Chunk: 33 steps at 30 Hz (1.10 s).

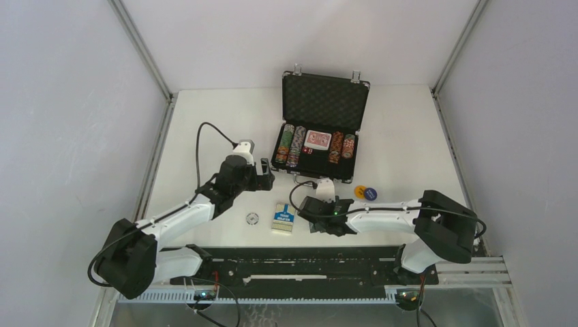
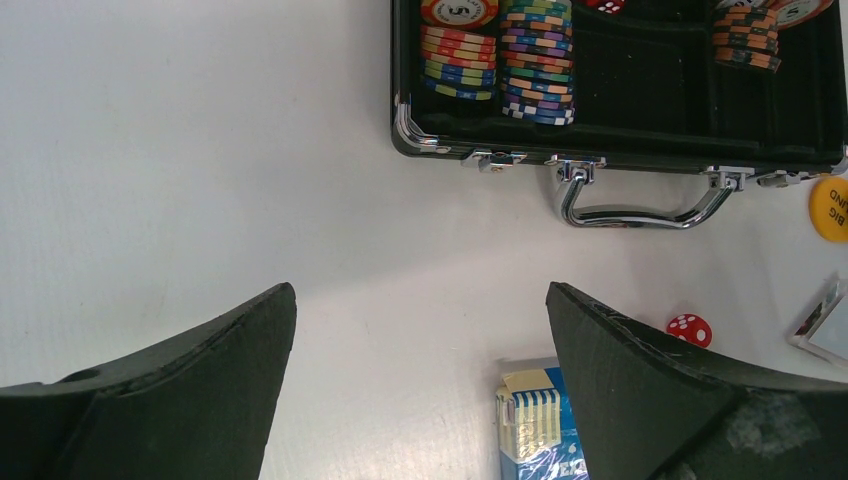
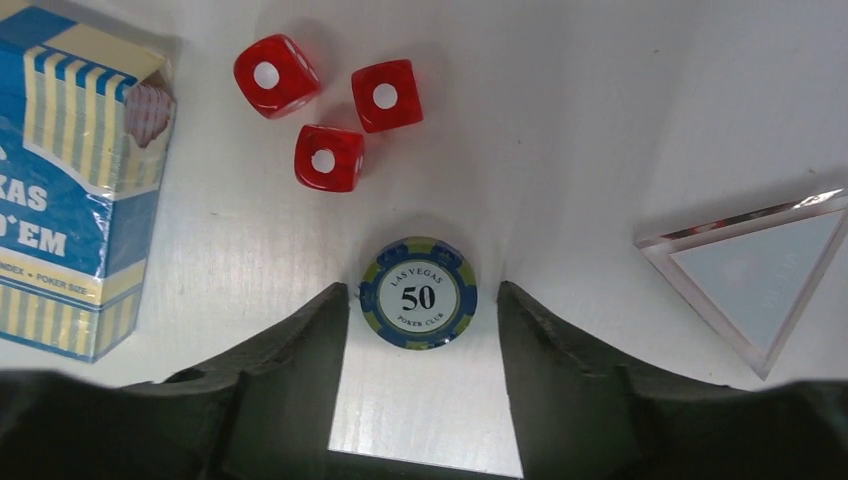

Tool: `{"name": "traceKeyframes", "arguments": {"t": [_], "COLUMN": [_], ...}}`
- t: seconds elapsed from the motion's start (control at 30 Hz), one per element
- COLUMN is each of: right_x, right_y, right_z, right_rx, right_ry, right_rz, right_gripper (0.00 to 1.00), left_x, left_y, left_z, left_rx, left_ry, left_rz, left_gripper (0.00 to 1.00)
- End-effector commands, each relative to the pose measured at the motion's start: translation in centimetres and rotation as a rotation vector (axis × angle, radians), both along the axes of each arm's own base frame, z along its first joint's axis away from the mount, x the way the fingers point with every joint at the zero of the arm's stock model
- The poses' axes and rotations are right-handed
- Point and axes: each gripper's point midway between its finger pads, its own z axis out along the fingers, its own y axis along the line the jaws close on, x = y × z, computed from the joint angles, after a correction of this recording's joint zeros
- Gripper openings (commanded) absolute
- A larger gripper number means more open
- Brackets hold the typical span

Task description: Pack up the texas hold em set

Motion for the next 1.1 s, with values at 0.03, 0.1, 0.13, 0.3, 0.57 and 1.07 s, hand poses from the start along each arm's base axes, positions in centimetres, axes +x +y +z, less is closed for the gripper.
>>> {"name": "traceKeyframes", "arguments": {"t": [0.03,0.1,0.13,0.3,0.57,1.07], "right_x": [-0.3,-0.3,-0.3,-0.1,0.1,3.5], "right_y": [-1.0,-1.1,-1.2,-1.4,-0.9,-0.6], "right_z": [-1.3,-1.3,-1.2,-1.1,-0.4,4.5], "right_rx": [-0.059,-0.065,-0.067,-0.078,-0.05,0.017], "right_ry": [0.011,0.009,0.006,-0.005,-0.017,-0.194], "right_rz": [-0.018,-0.02,-0.021,-0.024,-0.003,0.062], "right_gripper": [0.58,0.57,0.57,0.53,0.43,0.42], "left_x": [0.6,0.6,0.6,0.6,0.6,-2.0], "left_y": [-0.6,-0.6,-0.6,-0.7,-0.7,-6.9], "left_z": [1.1,1.1,1.0,0.9,0.9,2.9], "left_rx": [-0.039,-0.039,-0.04,-0.038,-0.038,-0.267], "left_ry": [-0.034,-0.033,-0.031,-0.026,-0.021,0.083], "left_rz": [-0.001,-0.003,-0.005,-0.005,-0.005,-0.27], "left_gripper": [1.0,1.0,1.0,1.0,1.0,0.94]}}
